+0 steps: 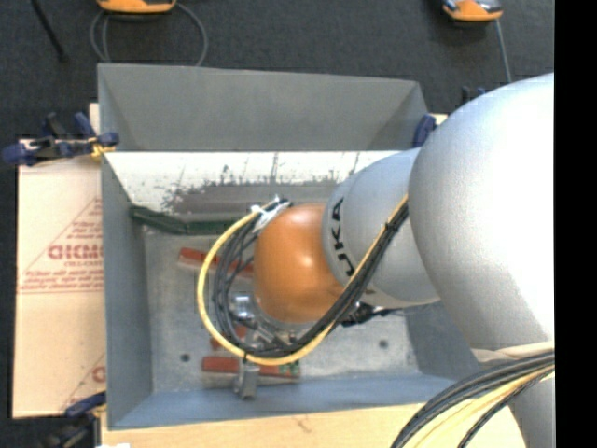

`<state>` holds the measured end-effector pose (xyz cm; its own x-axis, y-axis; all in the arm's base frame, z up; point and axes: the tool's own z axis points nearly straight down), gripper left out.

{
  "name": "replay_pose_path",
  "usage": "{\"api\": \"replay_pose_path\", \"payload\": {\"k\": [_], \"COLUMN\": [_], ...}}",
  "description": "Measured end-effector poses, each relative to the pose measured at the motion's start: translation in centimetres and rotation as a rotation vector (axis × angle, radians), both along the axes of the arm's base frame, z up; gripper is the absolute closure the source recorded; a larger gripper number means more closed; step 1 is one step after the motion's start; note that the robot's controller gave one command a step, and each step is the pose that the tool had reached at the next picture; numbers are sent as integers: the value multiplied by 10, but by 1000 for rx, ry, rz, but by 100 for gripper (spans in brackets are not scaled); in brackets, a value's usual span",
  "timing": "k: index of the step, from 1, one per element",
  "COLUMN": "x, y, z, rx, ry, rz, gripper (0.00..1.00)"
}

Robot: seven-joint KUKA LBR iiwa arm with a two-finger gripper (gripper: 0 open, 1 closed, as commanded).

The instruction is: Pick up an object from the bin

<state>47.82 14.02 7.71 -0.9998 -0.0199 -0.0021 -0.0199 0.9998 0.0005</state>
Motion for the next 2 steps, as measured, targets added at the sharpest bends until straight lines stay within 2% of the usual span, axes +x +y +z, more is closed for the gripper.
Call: {"api": "replay_pose_path", "payload": {"k": [1, 2], "x": [2, 18], "y": [2, 32], "z": [3, 138], "rx": [2, -1], "ry": [-2, -7], "rz": [1, 796], "gripper": [100, 100]}}
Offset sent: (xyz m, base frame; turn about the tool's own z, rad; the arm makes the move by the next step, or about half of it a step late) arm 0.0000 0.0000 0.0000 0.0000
